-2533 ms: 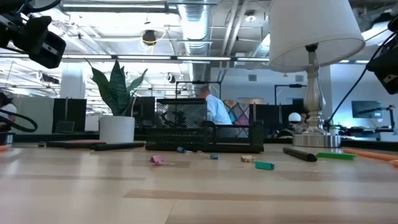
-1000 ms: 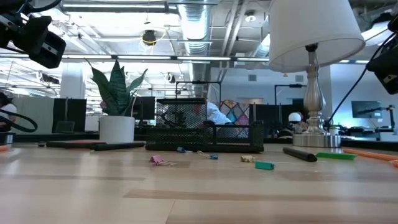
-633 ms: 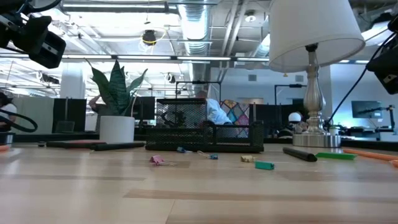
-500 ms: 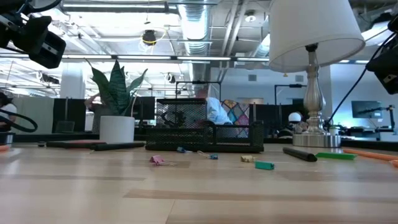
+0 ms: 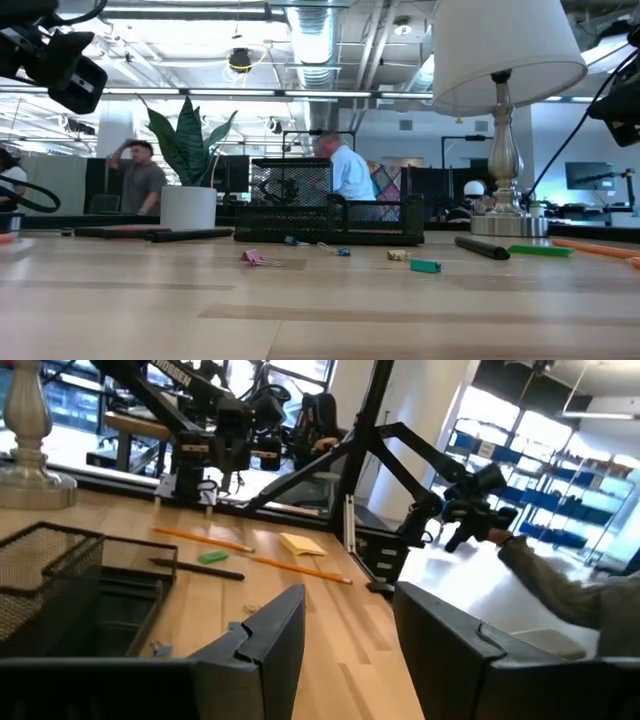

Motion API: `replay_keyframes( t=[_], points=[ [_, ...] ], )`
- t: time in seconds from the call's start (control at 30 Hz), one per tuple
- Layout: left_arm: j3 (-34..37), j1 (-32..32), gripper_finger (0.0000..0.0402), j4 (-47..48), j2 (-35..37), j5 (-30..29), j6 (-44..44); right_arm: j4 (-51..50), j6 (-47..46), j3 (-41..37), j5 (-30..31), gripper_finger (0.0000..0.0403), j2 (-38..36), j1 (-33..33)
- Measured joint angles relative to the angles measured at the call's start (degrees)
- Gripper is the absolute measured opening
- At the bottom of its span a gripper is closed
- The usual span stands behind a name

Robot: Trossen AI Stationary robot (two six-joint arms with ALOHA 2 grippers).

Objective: Pick and place office supplies into organizer
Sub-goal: Put the top right orange pencil into the black desk organizer

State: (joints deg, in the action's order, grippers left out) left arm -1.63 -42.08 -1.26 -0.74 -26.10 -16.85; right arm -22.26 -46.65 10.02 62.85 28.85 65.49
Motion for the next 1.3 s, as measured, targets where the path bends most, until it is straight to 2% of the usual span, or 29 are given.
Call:
replay_keyframes(
  t=[0.13,0.3,0.4,0.57,0.7,0.87,1.0,1.17,1.23,1.3],
  points=[
    [0.0,0.3,0.0151,0.0,0.0,0.1,-1.0,0.0,1.2,0.0,1.4,0.0000,0.0,-0.1],
    [0.0,0.3,0.0151,-0.6,0.0,-1.8,-8.5,6.6,0.1,0.2,14.0,0.0000,0.0,-2.2],
    [0.2,0.3,0.0151,-3.8,-0.1,-2.1,-7.8,8.7,0.8,0.7,20.3,0.0000,0.1,-4.9],
    [0.2,0.3,0.0151,-9.4,0.0,-5.7,-0.7,8.6,-4.3,0.7,18.6,0.0000,0.3,-9.8],
    [0.1,0.3,0.0151,-9.6,0.0,-9.8,0.9,8.8,-6.6,0.7,16.1,0.0000,0.4,-13.1],
    [0.1,0.3,0.0151,-9.7,0.0,-11.9,3.1,9.4,-14.5,0.6,13.6,0.0000,0.4,-16.6],
    [-1.4,0.3,0.0151,-10.0,-0.8,-15.4,7.6,9.4,-14.3,0.6,13.0,0.0000,0.4,-19.8],
    [-8.5,0.3,0.0151,-9.9,-6.4,-17.7,12.1,10.0,-10.7,0.6,9.9,0.0000,0.3,-24.2],
    [-11.4,0.3,0.0150,-9.6,-10.5,-18.5,13.3,13.7,-7.9,0.6,9.1,0.0000,0.3,-25.5],
    [-14.1,0.3,0.0147,-8.6,-15.2,-19.8,14.3,20.9,0.2,0.6,8.9,0.0000,0.3,-26.0]
  ],
)
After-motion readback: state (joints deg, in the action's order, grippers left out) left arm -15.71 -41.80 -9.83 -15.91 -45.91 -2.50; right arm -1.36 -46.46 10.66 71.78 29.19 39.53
